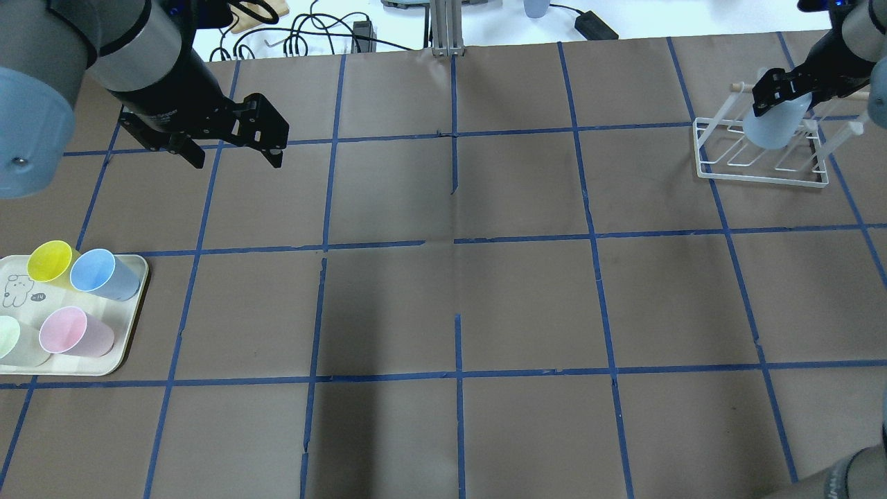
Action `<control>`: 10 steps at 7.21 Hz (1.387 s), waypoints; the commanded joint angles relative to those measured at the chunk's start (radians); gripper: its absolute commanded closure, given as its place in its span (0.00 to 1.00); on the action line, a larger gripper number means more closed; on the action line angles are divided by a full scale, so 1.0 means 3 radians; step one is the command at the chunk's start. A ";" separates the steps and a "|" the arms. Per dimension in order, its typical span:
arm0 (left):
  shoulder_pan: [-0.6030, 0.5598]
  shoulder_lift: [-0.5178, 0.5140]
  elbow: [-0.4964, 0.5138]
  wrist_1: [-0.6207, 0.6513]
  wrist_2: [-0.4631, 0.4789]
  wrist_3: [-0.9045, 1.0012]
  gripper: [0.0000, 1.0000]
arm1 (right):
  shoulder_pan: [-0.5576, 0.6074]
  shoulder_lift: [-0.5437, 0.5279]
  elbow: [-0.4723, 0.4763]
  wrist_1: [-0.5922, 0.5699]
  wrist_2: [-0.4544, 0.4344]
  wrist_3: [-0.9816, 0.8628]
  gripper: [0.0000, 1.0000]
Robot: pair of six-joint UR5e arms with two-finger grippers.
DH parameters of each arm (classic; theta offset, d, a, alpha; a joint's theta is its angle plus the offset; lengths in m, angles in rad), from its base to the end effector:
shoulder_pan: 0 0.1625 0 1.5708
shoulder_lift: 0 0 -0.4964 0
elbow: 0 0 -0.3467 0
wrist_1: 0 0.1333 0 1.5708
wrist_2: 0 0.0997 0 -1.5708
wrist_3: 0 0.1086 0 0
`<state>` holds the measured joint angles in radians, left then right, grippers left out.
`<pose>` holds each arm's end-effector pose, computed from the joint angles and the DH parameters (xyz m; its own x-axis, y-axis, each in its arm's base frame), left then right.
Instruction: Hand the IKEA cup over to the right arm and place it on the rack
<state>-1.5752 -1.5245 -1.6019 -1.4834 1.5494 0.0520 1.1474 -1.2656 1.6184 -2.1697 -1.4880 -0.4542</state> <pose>-0.1375 -0.4334 0.5658 -0.9982 0.0583 0.0159 0.0563 0.9930 -0.1034 -0.1158 -0.6033 0.4355 -0.9987 -0.0365 0.0348 -0.0442 0.9662 -0.2541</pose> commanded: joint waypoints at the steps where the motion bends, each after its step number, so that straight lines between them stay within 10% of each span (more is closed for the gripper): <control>1: -0.0001 0.0004 -0.0004 0.0000 0.0005 0.0011 0.00 | 0.0000 0.0097 0.0000 -0.0090 -0.0010 -0.0005 0.60; 7: 0.0004 -0.0006 -0.0004 0.0010 -0.0021 0.0016 0.00 | -0.0015 0.0281 0.0000 -0.0116 -0.0040 0.0046 0.49; 9: 0.0004 -0.0006 -0.0009 0.0010 -0.0036 0.0021 0.00 | -0.0015 0.0272 0.0000 -0.0080 -0.0046 0.0052 0.00; 10: 0.0004 -0.0001 -0.0009 0.0010 -0.0041 0.0021 0.00 | -0.0015 0.0266 0.0000 -0.0065 -0.0041 0.0052 0.00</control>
<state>-1.5739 -1.5260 -1.6040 -1.4799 1.5396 0.0577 1.1431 -1.1841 1.6184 -2.1963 -1.5004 -0.4392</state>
